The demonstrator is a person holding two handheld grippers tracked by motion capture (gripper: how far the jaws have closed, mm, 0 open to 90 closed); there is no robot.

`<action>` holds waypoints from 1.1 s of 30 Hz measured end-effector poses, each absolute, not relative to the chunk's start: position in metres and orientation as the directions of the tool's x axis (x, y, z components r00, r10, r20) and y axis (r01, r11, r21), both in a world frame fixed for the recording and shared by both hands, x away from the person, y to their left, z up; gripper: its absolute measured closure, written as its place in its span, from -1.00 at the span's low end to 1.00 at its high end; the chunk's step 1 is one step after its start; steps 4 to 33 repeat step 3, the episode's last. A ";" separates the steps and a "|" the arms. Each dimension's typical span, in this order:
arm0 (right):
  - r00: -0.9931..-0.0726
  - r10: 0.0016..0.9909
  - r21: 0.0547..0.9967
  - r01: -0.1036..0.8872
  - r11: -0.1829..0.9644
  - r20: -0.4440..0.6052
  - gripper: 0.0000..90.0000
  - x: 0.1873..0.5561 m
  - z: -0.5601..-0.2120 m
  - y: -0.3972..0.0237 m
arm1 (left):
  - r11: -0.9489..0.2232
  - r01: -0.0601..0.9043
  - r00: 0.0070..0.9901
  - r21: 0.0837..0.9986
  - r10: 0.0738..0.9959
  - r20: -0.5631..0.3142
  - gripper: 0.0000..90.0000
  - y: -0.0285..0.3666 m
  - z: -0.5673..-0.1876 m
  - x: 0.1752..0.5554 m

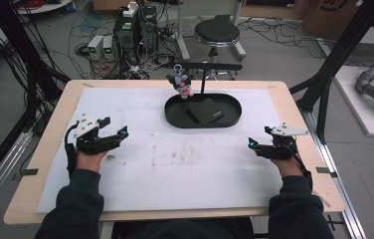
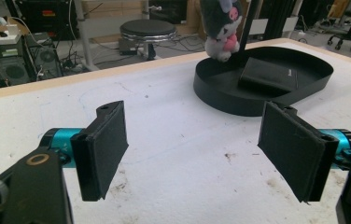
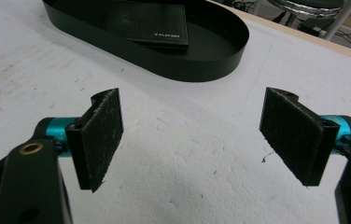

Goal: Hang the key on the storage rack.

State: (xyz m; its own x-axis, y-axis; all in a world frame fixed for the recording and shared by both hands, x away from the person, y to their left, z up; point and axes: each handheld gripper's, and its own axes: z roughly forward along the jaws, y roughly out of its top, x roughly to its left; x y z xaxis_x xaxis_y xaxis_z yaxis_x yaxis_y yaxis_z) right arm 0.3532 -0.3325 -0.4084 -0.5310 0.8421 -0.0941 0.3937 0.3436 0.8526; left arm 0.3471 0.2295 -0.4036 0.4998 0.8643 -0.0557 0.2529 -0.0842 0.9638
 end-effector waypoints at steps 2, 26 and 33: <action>-0.532 0.841 0.853 0.390 0.347 -0.098 -0.51 0.354 -0.409 -0.333 | -0.084 0.254 0.499 0.964 0.865 -0.057 -0.48 0.230 -0.404 0.348; -0.532 0.842 0.853 0.392 0.345 -0.096 -0.51 0.354 -0.409 -0.332 | -0.084 0.256 0.498 0.963 0.865 -0.057 -0.48 0.230 -0.404 0.348; -0.532 0.842 0.853 0.392 0.345 -0.096 -0.51 0.354 -0.409 -0.332 | -0.084 0.256 0.498 0.963 0.865 -0.057 -0.48 0.230 -0.404 0.348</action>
